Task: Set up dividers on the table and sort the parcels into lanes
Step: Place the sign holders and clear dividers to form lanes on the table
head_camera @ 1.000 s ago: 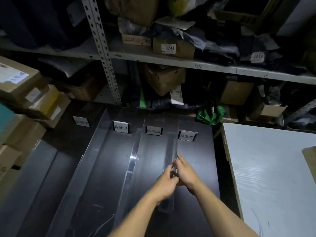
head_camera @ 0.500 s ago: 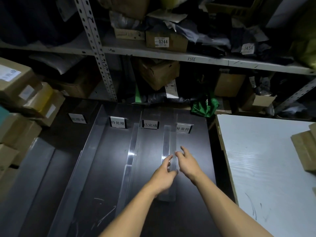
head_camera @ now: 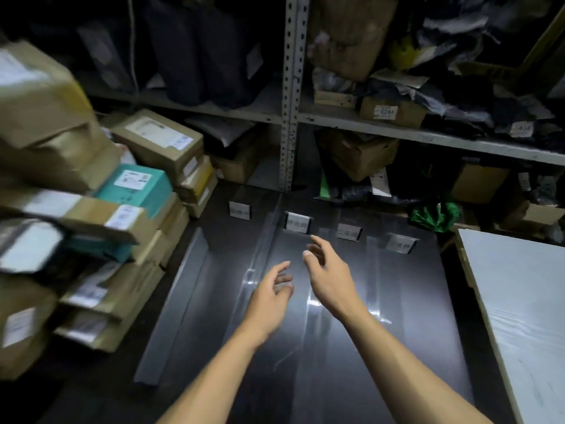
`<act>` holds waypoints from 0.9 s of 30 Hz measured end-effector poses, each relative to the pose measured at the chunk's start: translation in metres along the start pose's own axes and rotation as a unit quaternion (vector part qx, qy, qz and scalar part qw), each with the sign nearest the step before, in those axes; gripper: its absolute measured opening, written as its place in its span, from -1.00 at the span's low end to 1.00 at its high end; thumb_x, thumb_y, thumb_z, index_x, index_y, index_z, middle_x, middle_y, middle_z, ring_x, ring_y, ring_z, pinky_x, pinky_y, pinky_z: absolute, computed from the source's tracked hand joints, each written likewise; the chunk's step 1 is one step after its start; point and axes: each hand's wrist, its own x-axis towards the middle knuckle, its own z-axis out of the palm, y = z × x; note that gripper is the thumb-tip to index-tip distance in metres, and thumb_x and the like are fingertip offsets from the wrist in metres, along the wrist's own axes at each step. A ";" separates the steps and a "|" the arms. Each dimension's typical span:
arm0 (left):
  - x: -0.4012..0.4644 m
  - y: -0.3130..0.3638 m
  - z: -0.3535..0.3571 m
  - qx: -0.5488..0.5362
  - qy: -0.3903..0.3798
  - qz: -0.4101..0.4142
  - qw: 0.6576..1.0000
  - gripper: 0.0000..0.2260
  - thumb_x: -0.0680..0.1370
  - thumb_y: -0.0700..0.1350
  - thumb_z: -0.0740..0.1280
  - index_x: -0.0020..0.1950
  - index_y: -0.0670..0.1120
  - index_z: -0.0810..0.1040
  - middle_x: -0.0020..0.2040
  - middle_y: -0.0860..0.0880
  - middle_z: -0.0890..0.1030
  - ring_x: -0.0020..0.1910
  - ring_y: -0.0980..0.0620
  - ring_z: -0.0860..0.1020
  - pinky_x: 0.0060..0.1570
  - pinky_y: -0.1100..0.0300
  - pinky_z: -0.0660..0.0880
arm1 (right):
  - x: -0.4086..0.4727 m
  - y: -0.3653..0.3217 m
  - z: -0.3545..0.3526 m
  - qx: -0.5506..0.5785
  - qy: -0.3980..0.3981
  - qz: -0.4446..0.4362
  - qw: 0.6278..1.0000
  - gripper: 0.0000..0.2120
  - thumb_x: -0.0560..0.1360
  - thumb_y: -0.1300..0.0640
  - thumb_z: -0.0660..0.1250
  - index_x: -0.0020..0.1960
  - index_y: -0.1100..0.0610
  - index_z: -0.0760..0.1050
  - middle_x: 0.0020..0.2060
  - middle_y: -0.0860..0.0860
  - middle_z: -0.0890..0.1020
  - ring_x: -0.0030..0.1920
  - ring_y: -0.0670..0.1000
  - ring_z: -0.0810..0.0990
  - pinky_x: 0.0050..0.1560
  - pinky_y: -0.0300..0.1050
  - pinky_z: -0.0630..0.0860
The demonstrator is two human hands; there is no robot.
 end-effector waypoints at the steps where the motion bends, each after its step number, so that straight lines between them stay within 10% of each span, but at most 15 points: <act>1: -0.005 -0.003 -0.023 0.006 0.019 0.008 1.000 -0.67 0.62 -0.17 0.27 0.26 0.24 0.44 0.17 0.11 0.57 0.14 0.21 0.55 0.17 0.19 0.51 | -0.005 -0.009 0.021 -0.003 -0.011 -0.001 1.000 -0.59 0.61 -0.05 0.23 0.45 -0.08 0.36 0.13 -0.19 0.54 0.12 -0.17 0.51 0.08 -0.32 0.34; 4: -0.015 -0.015 -0.089 0.047 0.085 0.033 0.995 -0.69 0.61 -0.21 0.27 0.27 0.13 0.46 0.11 0.10 0.59 0.10 0.23 0.55 -0.03 0.45 0.46 | -0.019 -0.029 0.081 0.002 -0.044 0.002 0.999 -0.58 0.62 -0.05 0.22 0.46 -0.05 0.35 0.16 -0.13 0.56 0.11 -0.16 0.53 0.08 -0.33 0.41; 10: -0.029 -0.070 -0.187 0.171 0.215 0.033 0.961 -0.63 0.58 -0.24 0.29 0.38 -0.06 0.45 0.31 -0.06 0.52 0.27 -0.01 0.49 0.19 0.25 0.32 | -0.035 -0.044 0.194 -0.016 -0.147 0.069 0.986 -0.52 0.61 0.02 0.21 0.50 0.09 0.30 0.29 0.10 0.57 0.23 0.07 0.58 0.31 0.10 0.47; 17: -0.033 -0.129 -0.219 0.180 0.019 -0.158 0.971 -0.44 0.61 -0.23 0.18 0.58 0.06 0.13 0.50 -0.07 0.36 0.44 -0.09 0.37 0.25 0.20 0.30 | -0.055 -0.026 0.271 -0.058 -0.228 0.155 0.960 -0.40 0.59 0.00 0.17 0.59 0.07 0.11 0.43 0.13 0.43 0.36 0.10 0.48 0.37 0.08 0.43; 27: -0.043 -0.102 -0.225 0.193 0.096 -0.086 0.973 -0.59 0.68 -0.12 0.11 0.53 0.10 0.29 0.39 -0.13 0.49 0.38 -0.13 0.41 0.24 0.16 0.34 | -0.051 -0.025 0.282 0.017 -0.216 0.208 0.954 -0.44 0.63 -0.02 0.09 0.60 -0.02 0.06 0.35 0.09 0.46 0.30 0.13 0.53 0.28 0.09 0.51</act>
